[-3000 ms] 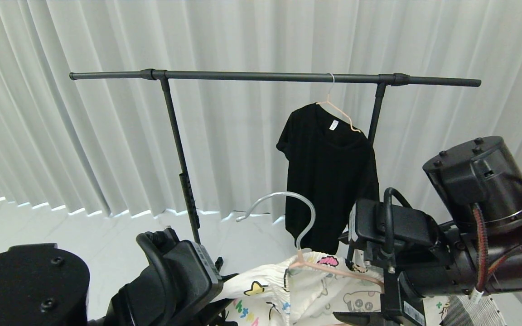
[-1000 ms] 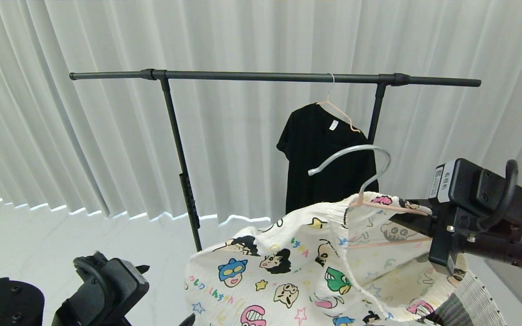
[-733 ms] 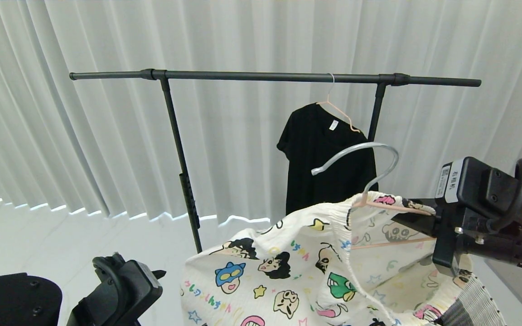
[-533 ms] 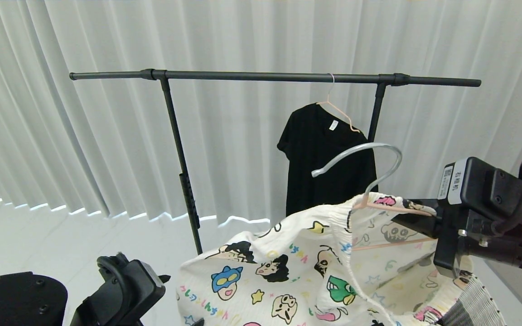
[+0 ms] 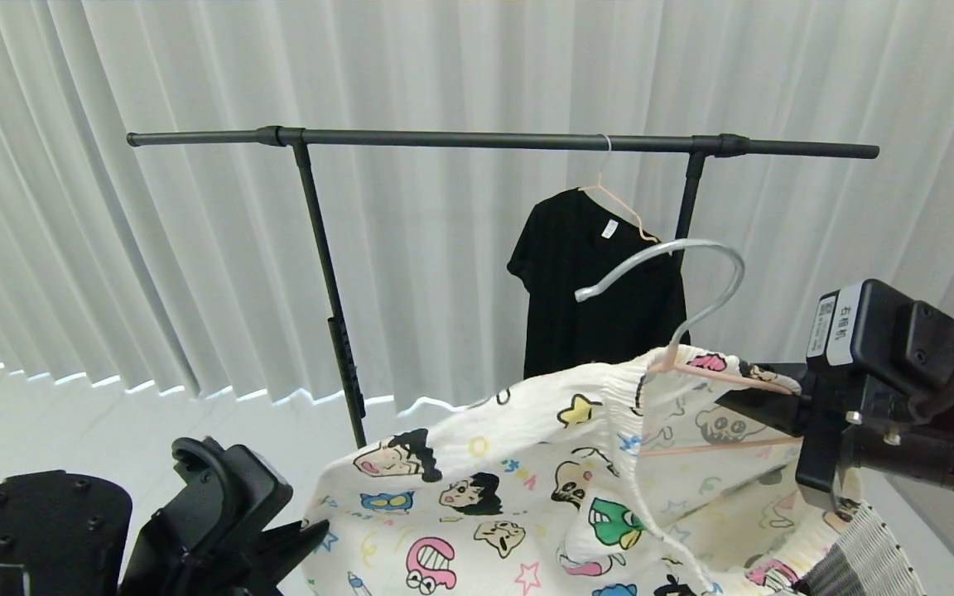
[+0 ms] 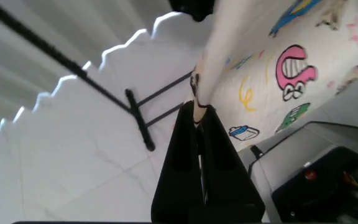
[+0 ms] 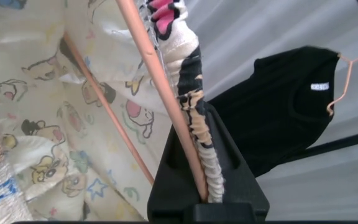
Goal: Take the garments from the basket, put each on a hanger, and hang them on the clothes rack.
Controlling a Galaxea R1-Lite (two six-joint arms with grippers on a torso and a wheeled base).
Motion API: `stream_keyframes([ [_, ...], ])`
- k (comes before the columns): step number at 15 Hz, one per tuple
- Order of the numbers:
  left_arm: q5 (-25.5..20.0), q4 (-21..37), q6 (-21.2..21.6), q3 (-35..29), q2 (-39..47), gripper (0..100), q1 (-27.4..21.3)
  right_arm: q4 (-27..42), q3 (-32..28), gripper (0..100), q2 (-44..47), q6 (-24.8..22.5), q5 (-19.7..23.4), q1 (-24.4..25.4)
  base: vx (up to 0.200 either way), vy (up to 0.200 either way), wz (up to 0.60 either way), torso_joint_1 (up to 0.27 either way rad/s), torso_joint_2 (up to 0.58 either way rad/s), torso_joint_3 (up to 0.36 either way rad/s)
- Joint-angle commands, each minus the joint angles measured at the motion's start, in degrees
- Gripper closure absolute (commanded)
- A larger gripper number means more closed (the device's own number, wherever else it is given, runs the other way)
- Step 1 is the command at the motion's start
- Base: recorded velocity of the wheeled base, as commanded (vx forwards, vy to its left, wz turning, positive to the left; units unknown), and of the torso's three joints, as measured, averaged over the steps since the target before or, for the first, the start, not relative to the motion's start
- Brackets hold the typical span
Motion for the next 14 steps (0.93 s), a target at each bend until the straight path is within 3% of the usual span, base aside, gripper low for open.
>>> stream_keyframes([
  [1, 0.0, 0.0, 0.0, 0.1, 1.8, 100, 6.3, -0.3, -0.1, 100, -0.2, 1.5, -0.1, -0.1, 0.0, 0.0, 0.0, 0.0, 0.0, 0.0],
  [5, 0.5, 0.0, 0.0, 0.1, 3.0, 100, 10.8, -2.8, -0.1, 100, -0.4, 5.1, -2.7, -0.1, 0.0, 0.0, 0.0, 0.0, 0.0, 0.0],
  [11, 1.1, -0.1, 0.0, -0.2, 2.7, 100, 10.8, -3.7, -0.1, 100, -0.4, 7.2, -4.6, -0.1, 0.0, 0.0, 0.0, 0.0, 0.0, 0.0],
  [12, 1.1, -0.1, 0.0, -0.3, 2.7, 0, 10.9, -3.7, -0.1, 100, -0.4, 7.2, -4.6, -0.1, 0.0, 0.0, 0.0, 0.0, 0.0, 0.0],
  [14, 1.1, -0.1, 0.0, -0.5, 2.4, 0, 10.9, -3.7, -0.1, 100, -0.5, 7.2, -4.7, -0.1, 0.0, 0.0, 0.0, 0.0, 0.0, 0.0],
])
